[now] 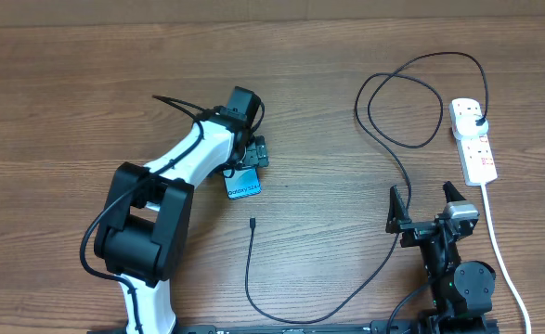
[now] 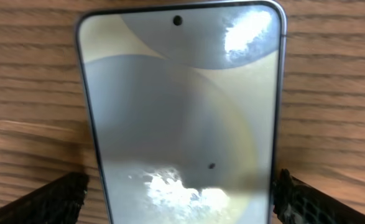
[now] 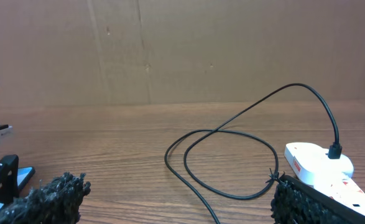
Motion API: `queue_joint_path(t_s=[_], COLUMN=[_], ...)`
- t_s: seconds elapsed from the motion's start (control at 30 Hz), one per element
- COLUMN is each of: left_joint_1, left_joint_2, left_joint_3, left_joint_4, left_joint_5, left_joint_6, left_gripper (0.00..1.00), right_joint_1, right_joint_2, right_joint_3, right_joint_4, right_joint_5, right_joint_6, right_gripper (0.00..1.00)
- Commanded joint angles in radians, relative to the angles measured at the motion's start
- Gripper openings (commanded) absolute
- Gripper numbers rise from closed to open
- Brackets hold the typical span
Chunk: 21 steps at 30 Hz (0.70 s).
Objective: Plug charger to phone and switch on socket
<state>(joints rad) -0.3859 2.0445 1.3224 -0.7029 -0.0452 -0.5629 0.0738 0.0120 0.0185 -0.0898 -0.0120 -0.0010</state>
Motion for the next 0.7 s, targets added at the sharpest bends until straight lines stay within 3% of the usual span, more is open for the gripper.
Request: queue_joint_path(t_s=[0.0, 0.23, 0.43, 0.67], left_joint_1=[-0.024, -0.018, -0.018, 0.012], left_joint_2=[0.22, 0.22, 0.22, 0.171], left_joint_3=[-0.113, -0.105, -0.105, -0.023], left_joint_4=[-0.016, 0.062, 0.075, -0.111], left_joint_5=[0.588, 0.477, 0.518, 0.404], left_joint_6=[-0.055, -0.062, -0.017, -0.03], left_gripper=[1.0, 1.0, 1.0, 1.0], right_joint_1=[0.005, 0.005, 0.005, 0.005], right_joint_2=[-0.009, -0.009, -0.009, -0.009], right_joint_3=[-0.011, -0.011, -0.011, -0.011], right_joint_4=[0.006, 0.006, 0.006, 0.006], right_joint_5=[0.0, 0.0, 0.0, 0.0], right_joint_6=[-0.008, -0.008, -0.008, -0.008], right_gripper=[1.0, 1.0, 1.0, 1.0])
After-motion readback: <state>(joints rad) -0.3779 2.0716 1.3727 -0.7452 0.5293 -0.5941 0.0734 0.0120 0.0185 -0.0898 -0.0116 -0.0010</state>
